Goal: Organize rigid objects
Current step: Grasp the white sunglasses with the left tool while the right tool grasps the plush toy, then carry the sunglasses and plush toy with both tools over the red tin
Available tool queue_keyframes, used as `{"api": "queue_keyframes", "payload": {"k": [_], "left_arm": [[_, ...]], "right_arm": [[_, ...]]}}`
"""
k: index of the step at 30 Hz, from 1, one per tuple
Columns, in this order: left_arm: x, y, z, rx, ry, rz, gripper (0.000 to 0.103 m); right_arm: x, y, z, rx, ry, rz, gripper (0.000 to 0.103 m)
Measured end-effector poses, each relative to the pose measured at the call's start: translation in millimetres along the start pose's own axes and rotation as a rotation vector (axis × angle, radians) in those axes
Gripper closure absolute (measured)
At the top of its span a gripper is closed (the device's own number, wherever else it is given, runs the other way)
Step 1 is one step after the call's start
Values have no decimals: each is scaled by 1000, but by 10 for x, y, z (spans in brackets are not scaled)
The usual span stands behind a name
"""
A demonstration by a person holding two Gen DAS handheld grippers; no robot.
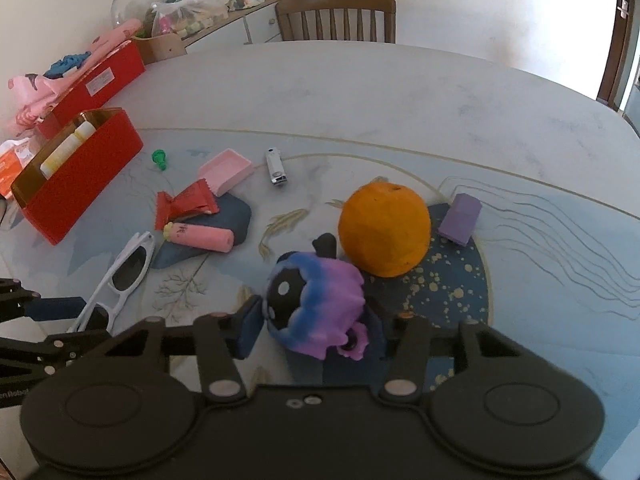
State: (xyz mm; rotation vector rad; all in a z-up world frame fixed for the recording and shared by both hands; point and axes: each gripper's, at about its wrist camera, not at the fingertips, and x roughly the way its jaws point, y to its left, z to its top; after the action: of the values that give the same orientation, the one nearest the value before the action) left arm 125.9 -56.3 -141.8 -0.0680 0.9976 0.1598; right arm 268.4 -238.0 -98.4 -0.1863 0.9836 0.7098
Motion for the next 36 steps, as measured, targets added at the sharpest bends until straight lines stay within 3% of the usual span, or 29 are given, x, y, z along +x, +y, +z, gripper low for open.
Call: {"api": "queue_keyframes", "payload": {"k": [10,24,36], "left_arm": [[-142,190,153,-101,-24,-21,63],[-394,359,518,-112,-128,-20,63],[-441,580,825,-104,-196,-44,64]], "right_arm": [[-199,40,-32,19,-10,36,52],[-516,354,49,-24,-49,96,52],[-565,600,222,-26,-68,75,52]]}}
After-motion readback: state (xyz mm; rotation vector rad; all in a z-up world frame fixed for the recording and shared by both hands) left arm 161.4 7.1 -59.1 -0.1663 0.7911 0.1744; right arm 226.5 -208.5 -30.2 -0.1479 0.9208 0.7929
